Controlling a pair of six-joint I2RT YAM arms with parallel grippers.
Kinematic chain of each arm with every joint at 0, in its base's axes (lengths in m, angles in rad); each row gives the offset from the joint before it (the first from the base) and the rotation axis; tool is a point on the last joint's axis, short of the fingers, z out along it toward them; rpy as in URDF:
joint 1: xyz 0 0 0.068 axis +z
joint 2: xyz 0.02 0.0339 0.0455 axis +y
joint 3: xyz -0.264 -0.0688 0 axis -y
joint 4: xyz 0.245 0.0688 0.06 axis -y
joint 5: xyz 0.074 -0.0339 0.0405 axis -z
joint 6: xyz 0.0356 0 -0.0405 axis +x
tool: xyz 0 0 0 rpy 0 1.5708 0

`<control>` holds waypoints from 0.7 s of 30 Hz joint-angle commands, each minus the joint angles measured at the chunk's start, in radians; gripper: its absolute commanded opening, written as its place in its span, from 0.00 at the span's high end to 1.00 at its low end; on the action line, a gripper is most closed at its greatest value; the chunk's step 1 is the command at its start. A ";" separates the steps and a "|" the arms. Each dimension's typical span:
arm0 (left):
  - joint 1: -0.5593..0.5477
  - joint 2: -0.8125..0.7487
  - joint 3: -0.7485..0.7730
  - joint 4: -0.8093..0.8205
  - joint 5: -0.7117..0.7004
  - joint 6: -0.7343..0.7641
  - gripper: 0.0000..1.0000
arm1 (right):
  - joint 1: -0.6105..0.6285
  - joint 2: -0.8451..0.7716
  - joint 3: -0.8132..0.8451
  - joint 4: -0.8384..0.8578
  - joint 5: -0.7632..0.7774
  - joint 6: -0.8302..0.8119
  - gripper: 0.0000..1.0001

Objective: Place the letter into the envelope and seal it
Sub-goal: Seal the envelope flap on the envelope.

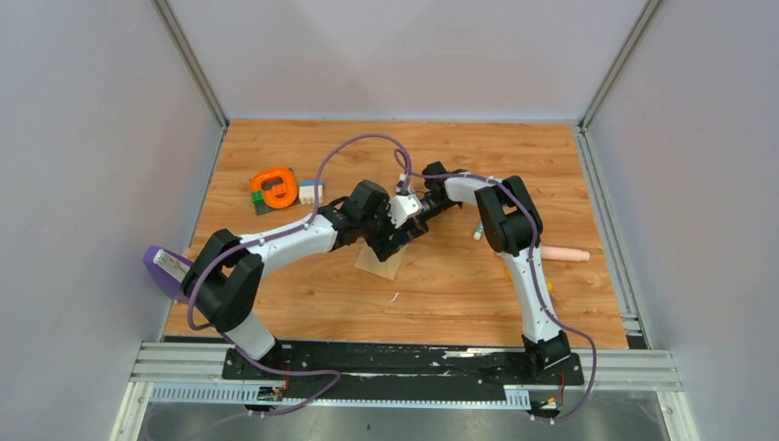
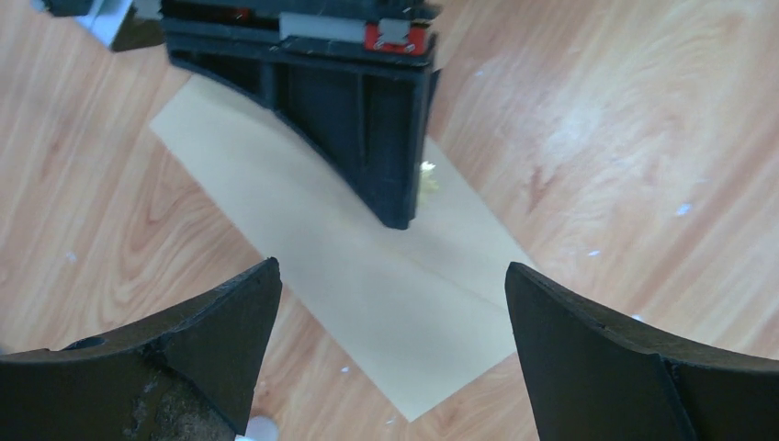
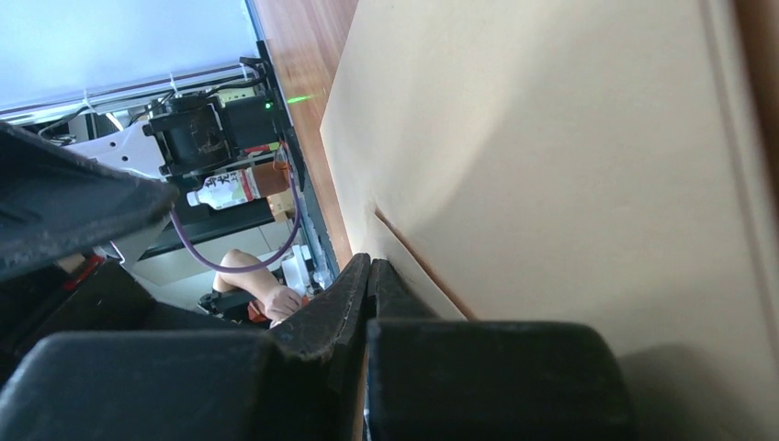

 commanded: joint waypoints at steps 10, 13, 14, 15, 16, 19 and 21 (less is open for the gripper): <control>-0.122 0.002 -0.110 0.280 -0.445 0.204 0.00 | -0.011 0.039 0.012 -0.021 0.027 0.014 1.00; -0.139 0.032 -0.099 0.292 -0.455 0.210 0.00 | -0.012 0.039 0.013 -0.022 0.023 0.012 1.00; -0.141 0.038 -0.094 0.294 -0.462 0.211 0.00 | -0.012 0.039 0.014 -0.023 0.021 0.012 1.00; -0.142 0.051 -0.091 0.299 -0.466 0.214 0.00 | -0.012 0.040 0.014 -0.023 0.018 0.012 1.00; -0.142 0.058 -0.084 0.299 -0.470 0.215 0.00 | -0.014 0.038 0.014 -0.024 0.016 0.012 1.00; -0.142 0.099 -0.068 0.298 -0.478 0.216 0.00 | -0.016 0.038 0.014 -0.026 0.010 0.014 1.00; -0.142 0.125 -0.063 0.299 -0.489 0.219 0.00 | -0.019 0.037 0.012 -0.025 0.006 0.014 1.00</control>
